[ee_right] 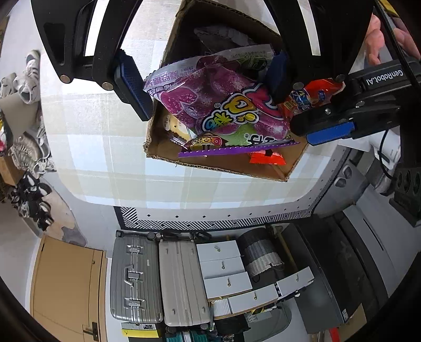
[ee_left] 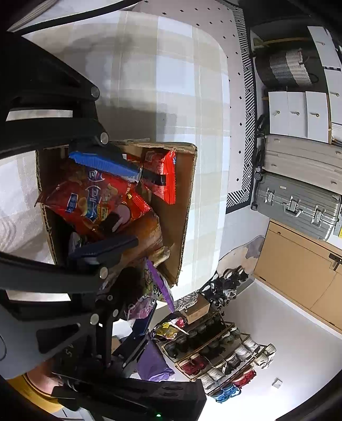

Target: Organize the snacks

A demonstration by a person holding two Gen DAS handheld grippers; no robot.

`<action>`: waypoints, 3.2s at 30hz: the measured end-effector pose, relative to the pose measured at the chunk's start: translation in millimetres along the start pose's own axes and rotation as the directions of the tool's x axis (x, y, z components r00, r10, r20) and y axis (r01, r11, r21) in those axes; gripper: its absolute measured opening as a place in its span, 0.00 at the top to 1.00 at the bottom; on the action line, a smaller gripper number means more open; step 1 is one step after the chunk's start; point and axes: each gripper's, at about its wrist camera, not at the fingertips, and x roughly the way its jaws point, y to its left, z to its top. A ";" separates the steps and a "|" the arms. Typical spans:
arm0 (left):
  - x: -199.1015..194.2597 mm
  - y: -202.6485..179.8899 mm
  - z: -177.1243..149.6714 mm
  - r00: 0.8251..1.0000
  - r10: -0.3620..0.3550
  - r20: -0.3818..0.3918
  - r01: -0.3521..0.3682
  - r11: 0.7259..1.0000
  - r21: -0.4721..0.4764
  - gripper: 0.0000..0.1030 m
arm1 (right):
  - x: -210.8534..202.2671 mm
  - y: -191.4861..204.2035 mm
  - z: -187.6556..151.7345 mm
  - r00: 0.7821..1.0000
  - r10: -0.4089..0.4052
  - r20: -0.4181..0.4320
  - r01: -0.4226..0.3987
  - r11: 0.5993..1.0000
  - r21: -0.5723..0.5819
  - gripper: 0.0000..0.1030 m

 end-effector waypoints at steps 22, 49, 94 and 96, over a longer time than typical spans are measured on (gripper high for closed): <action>-26.8 7.4 -5.8 0.999 -0.008 0.041 0.009 0.999 -0.031 0.57 | -16.1 6.3 -3.3 0.994 0.091 0.054 -0.091 0.996 -0.018 0.22; -282.6 -114.5 -178.9 0.900 0.136 0.413 -0.159 0.987 0.021 0.18 | -258.4 47.2 -163.7 0.890 0.076 0.449 -0.062 0.997 -0.046 0.05; -236.5 -112.8 -339.1 0.794 0.301 0.529 -0.383 0.922 0.049 0.01 | -226.5 57.1 -305.9 0.841 -0.037 0.539 0.072 0.996 -0.045 0.01; -237.6 -113.0 -343.4 0.792 0.301 0.531 -0.386 0.921 0.054 0.01 | -227.6 57.5 -307.6 0.839 -0.033 0.543 0.068 0.997 -0.045 0.01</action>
